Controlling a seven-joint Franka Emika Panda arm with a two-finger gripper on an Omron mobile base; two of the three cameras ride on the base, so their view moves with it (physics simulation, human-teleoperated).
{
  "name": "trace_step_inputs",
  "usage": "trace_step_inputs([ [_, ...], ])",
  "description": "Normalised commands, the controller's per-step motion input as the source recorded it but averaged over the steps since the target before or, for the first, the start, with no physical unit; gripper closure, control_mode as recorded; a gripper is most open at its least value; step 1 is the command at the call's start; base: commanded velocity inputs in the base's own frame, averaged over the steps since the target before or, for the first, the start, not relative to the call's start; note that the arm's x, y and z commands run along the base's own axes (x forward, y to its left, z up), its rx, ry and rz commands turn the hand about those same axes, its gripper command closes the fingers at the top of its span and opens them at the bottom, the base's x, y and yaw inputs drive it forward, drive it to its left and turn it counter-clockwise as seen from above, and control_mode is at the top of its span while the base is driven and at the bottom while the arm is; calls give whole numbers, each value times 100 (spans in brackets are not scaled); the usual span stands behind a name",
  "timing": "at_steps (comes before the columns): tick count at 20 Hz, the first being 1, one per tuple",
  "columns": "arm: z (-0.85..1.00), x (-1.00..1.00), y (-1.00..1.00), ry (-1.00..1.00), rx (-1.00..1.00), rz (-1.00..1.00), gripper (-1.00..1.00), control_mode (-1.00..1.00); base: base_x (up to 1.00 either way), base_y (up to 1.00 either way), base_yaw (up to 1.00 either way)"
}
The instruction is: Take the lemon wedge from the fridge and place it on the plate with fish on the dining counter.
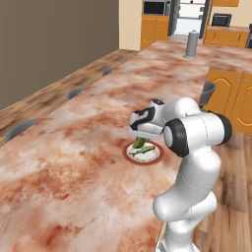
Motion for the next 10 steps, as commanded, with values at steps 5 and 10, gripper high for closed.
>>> trace_step_inputs([
  [5, -3, -25, 12, 0, 0, 2, -100, -100, 0, 0, 0],
  [10, 17, -10, -3, -9, 0, 3, -100, -100, 0, 0, 0],
])
